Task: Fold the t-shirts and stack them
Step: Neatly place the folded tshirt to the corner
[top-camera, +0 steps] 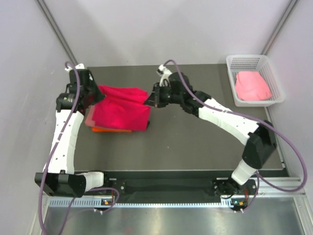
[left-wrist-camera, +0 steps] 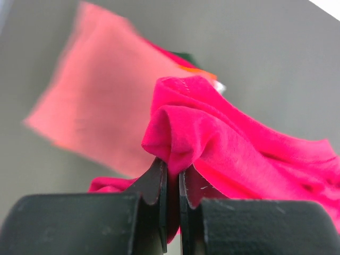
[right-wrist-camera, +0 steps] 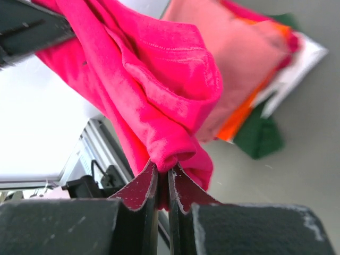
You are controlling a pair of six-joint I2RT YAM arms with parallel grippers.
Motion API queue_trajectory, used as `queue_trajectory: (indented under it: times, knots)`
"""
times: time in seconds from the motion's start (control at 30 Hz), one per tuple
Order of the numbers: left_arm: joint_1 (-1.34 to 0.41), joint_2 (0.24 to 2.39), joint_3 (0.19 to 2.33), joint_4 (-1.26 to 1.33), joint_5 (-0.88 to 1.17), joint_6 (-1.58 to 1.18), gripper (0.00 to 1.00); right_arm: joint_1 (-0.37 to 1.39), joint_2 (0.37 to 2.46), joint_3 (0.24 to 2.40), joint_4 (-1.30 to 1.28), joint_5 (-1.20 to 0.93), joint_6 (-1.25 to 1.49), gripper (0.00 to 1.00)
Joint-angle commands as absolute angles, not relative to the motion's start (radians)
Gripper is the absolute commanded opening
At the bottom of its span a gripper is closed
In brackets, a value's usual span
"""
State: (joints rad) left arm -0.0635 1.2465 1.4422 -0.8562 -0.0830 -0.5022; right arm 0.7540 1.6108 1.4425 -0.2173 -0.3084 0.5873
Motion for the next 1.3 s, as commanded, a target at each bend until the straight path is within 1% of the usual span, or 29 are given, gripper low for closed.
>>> queue_trajectory:
  times: [0.0, 0.13, 0.27, 0.37, 0.4, 0.53, 0.57, 0.6, 0.63, 0.67, 0.7, 0.73, 0.77, 0.8, 0.87, 0.9, 0.93, 1.0, 1.07, 1.1, 1.17, 1.2, 1.23, 1.27]
  knots:
    - [0.040, 1.265, 1.540, -0.966, -0.271, -0.417, 0.00, 0.819, 1.675, 1.560, -0.206, -0.250, 0.635, 0.00]
    - [0.161, 1.295, 1.549, -0.951, -0.224, -0.390, 0.00, 0.877, 1.808, 1.688, -0.213, -0.215, 0.647, 0.00]
    - [0.204, 1.377, 1.565, -0.901, -0.152, -0.385, 0.00, 0.881, 1.902, 1.762, -0.216, -0.213, 0.664, 0.00]
    - [0.212, 1.488, 1.604, -0.881, -0.098, -0.385, 0.00, 0.876, 1.954, 1.802, -0.225, -0.186, 0.672, 0.00]
    - [0.212, 1.553, 1.623, -0.884, -0.091, -0.384, 0.00, 0.868, 1.985, 1.812, -0.224, -0.181, 0.678, 0.00]
    - [0.213, 1.695, 1.709, -0.841, -0.098, -0.399, 0.00, 0.836, 2.098, 1.908, -0.221, -0.189, 0.696, 0.00]
    - [0.213, 1.728, 1.721, -0.830, -0.039, -0.413, 0.09, 0.828, 2.126, 1.930, -0.212, -0.189, 0.699, 0.01]
    - [0.213, 1.805, 1.747, -0.809, -0.006, -0.413, 0.26, 0.810, 2.176, 1.951, -0.207, -0.183, 0.709, 0.10]
    - [0.210, 1.843, 1.761, -0.802, -0.005, -0.419, 0.40, 0.802, 2.203, 1.998, -0.203, -0.170, 0.712, 0.21]
    - [0.210, 1.914, 1.781, -0.804, -0.005, -0.442, 0.53, 0.795, 2.233, 2.034, -0.224, -0.167, 0.709, 0.38]
    - [0.212, 1.945, 1.807, -0.811, 0.026, -0.449, 0.69, 0.782, 2.296, 2.083, -0.271, -0.141, 0.706, 0.82]
    - [0.209, 1.972, 1.860, -0.830, 0.055, -0.454, 0.94, 0.778, 2.321, 2.135, -0.311, -0.103, 0.703, 0.99]
    - [0.206, 1.989, 1.882, -0.830, 0.073, -0.460, 0.97, 0.773, 2.338, 2.193, -0.334, -0.106, 0.695, 1.00]
    - [0.201, 1.991, 1.899, -0.827, 0.058, -0.459, 0.99, 0.770, 2.333, 2.195, -0.333, -0.115, 0.677, 1.00]
    - [0.186, 1.933, 1.898, -0.805, 0.009, -0.450, 0.99, 0.770, 2.294, 2.137, -0.312, -0.095, 0.655, 1.00]
    - [0.187, 1.904, 1.878, -0.789, -0.070, -0.442, 0.99, 0.769, 2.237, 2.105, -0.280, -0.088, 0.634, 1.00]
    - [0.187, 1.876, 1.865, -0.760, -0.098, -0.439, 0.99, 0.769, 2.208, 2.038, -0.266, -0.075, 0.623, 1.00]
    - [0.186, 1.797, 1.850, -0.750, -0.121, -0.428, 0.99, 0.765, 2.114, 1.976, -0.250, -0.068, 0.592, 0.99]
    - [0.183, 1.728, 1.841, -0.746, -0.094, -0.423, 0.99, 0.765, 2.042, 1.872, -0.239, -0.057, 0.562, 0.99]
    - [0.172, 1.704, 1.824, -0.741, -0.086, -0.419, 0.99, 0.764, 1.964, 1.832, -0.235, -0.049, 0.530, 0.99]
    - [0.154, 1.636, 1.799, -0.727, -0.071, -0.399, 0.99, 0.756, 1.877, 1.703, -0.219, -0.028, 0.497, 0.99]
    - [0.132, 1.612, 1.767, -0.718, -0.061, -0.394, 0.98, 0.747, 1.785, 1.654, -0.212, -0.025, 0.462, 0.99]
    - [0.120, 1.588, 1.744, -0.706, -0.048, -0.394, 0.97, 0.738, 1.740, 1.556, -0.190, -0.029, 0.445, 0.99]
    - [0.106, 1.533, 1.720, -0.687, -0.019, -0.402, 0.97, 0.729, 1.694, 1.513, -0.187, -0.029, 0.422, 0.99]
